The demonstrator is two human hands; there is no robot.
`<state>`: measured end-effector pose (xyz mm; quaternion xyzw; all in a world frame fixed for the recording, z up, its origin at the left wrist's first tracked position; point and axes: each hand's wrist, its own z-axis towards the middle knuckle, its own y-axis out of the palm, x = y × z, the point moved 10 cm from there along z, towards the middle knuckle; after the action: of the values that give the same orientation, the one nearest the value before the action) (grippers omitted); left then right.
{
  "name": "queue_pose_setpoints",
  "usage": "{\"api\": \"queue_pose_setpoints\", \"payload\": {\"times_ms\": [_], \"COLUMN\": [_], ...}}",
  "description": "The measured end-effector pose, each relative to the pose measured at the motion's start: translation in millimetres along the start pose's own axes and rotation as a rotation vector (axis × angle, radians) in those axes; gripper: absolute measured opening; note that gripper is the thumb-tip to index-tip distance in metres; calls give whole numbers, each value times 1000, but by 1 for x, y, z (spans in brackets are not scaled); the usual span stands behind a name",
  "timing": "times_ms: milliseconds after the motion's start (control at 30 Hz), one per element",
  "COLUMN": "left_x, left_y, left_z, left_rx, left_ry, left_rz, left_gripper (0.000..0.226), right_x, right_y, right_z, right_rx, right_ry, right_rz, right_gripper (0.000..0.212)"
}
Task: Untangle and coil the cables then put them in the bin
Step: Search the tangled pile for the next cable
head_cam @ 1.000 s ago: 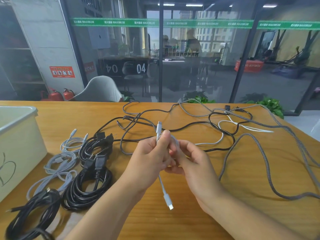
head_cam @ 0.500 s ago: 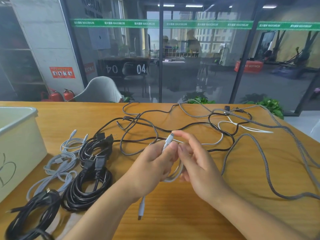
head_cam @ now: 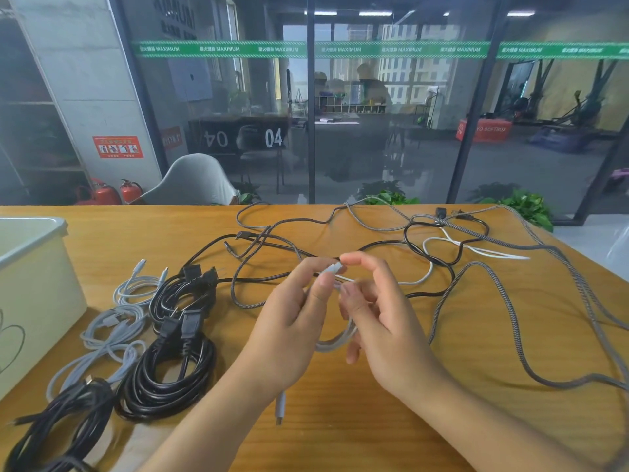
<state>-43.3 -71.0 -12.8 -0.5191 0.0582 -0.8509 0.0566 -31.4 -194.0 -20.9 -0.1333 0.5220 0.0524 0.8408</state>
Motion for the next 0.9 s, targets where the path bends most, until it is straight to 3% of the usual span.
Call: {"api": "queue_pose_setpoints", "payload": {"times_ms": [100, 200, 333, 467, 733, 900], "left_x": [2, 2, 4, 5, 5, 1], "left_y": [-10, -17, -26, -30, -30, -31], "left_z": [1, 0, 0, 1, 0, 0], "left_rx": [75, 152, 240, 281, 281, 288], "left_ry": [9, -17, -45, -61, -86, -127], "left_rz": [-16, -89, -175, -263, -322, -389], "left_gripper": [30, 34, 33, 34, 32, 32], "right_x": [13, 21, 32, 25, 31, 51], "right_y": [2, 9, 39, 76, 70, 30], "right_z": [1, -2, -21, -47, -41, -18], "right_rx": [-25, -105, -412, -731, -709, -431], "right_ry": [147, 273, 472, 450, 467, 575], "right_rz": [96, 53, 19, -13, 2, 67], "right_gripper": [26, 45, 59, 24, 17, 15]}}
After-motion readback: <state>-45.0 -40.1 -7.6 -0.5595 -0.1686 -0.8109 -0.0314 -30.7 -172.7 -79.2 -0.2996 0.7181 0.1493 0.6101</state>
